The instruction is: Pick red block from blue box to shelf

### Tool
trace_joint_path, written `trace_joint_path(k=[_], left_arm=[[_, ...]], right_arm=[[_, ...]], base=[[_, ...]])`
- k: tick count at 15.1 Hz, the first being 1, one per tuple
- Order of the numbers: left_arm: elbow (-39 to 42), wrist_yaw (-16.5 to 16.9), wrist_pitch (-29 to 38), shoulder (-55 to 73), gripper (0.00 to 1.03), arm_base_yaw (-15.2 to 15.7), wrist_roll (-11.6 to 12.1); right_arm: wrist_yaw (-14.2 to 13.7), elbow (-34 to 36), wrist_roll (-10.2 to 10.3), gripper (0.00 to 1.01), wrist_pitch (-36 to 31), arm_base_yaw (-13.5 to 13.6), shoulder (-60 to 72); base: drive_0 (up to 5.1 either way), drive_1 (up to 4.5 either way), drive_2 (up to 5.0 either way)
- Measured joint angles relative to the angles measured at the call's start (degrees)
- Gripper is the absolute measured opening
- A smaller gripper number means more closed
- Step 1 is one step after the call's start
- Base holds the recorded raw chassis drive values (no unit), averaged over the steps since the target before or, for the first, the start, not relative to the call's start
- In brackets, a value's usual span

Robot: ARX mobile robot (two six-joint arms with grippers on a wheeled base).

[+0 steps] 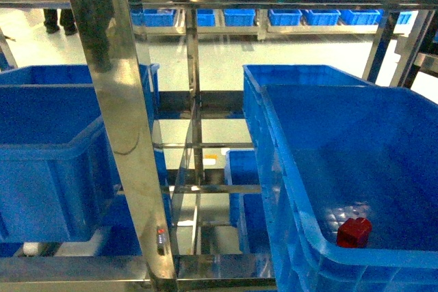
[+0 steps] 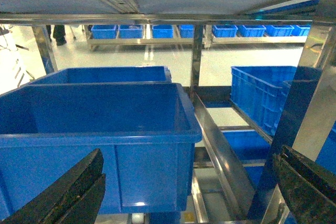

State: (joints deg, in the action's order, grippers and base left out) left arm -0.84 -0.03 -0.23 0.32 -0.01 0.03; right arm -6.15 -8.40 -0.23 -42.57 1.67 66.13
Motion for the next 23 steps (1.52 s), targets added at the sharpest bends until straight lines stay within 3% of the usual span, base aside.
trace_joint_path(k=[1, 2, 3, 4, 9, 14, 23], left_arm=[[0.0, 0.0, 0.0, 0.0, 0.98, 0.0, 0.0], [0.0, 0.0, 0.0, 0.0, 0.98, 0.0, 0.0], [0.0, 0.0, 0.0, 0.0, 0.98, 0.0, 0.0], [0.0, 0.0, 0.0, 0.0, 0.98, 0.0, 0.0], [0.0, 0.0, 0.0, 0.0, 0.98, 0.0, 0.0], [0.0, 0.0, 0.0, 0.0, 0.98, 0.0, 0.0], [0.0, 0.0, 0.0, 0.0, 0.98, 0.0, 0.0]], right_arm=[[-3.7, 3.0, -1.7, 0.98, 4.4, 1.6, -6.9], [-0.2, 6.0, -1.7, 0.92, -2.5, 0.5, -11.8], [4.0, 6.0, -1.0, 0.78, -6.0, -1.8, -15.8], [5.9, 6.4, -0.8, 0.63, -2.5, -1.9, -19.2], [6.2, 7.7, -0.7, 0.01, 10.8, -1.7, -33.5], [6.2, 7.7, -0.6, 0.02, 30.1, -1.7, -53.7], [6.2, 7.7, -0.6, 0.02, 32.7, -1.7, -56.3]], base=[[0.0, 0.00, 0.0], [0.0, 0.00, 0.0], [0.0, 0.00, 0.0], [0.0, 0.00, 0.0], [0.0, 0.00, 0.0], [0.0, 0.00, 0.0], [0.0, 0.00, 0.0]])
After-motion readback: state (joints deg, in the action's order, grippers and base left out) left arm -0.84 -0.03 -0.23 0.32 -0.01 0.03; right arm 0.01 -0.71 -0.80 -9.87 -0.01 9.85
